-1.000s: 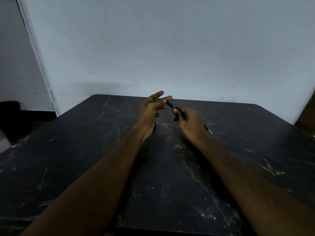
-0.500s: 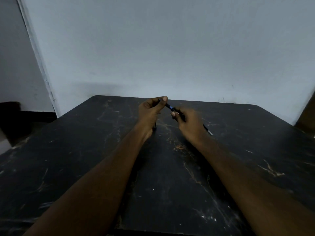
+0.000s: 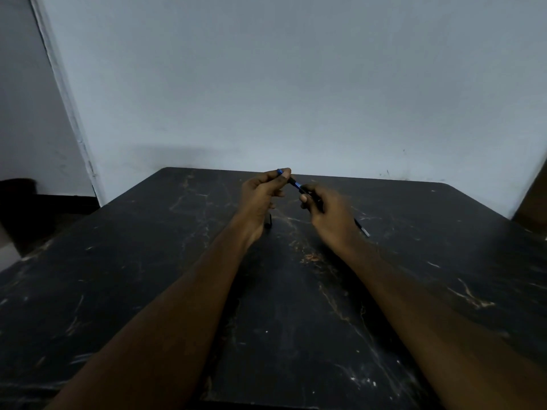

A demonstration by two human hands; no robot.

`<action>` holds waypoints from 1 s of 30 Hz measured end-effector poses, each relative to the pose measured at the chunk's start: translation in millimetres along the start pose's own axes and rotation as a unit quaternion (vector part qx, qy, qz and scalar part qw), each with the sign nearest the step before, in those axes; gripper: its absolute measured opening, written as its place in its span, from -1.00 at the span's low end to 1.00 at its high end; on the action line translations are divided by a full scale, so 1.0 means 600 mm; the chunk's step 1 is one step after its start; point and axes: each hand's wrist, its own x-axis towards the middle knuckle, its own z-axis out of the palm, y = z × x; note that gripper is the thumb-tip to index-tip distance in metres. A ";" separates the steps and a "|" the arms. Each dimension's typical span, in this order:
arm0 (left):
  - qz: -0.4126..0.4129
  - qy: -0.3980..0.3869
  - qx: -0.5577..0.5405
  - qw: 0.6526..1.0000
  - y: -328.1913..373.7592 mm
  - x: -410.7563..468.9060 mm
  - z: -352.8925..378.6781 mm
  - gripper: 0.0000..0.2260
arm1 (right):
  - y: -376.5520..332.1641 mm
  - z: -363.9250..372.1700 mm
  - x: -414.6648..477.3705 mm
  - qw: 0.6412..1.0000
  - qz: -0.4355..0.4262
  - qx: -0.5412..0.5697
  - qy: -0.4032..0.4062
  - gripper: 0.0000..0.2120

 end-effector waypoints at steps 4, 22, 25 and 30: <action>0.013 0.043 -0.005 0.999 -0.002 0.006 -0.008 -0.85 | -0.007 -0.003 -0.002 1.000 -0.002 0.014 0.006 -0.75; 0.047 0.154 0.044 0.986 -0.003 0.025 -0.034 -0.74 | 0.000 -0.015 -0.006 0.999 0.036 -0.028 0.011 -0.91; 0.054 0.129 0.184 0.973 -0.014 0.030 -0.035 -0.74 | 0.000 -0.015 -0.005 0.998 0.045 -0.040 0.027 -0.85; 0.071 0.061 0.367 0.925 -0.033 0.031 -0.035 -0.62 | -0.001 -0.016 -0.005 0.996 0.051 -0.042 0.052 -0.83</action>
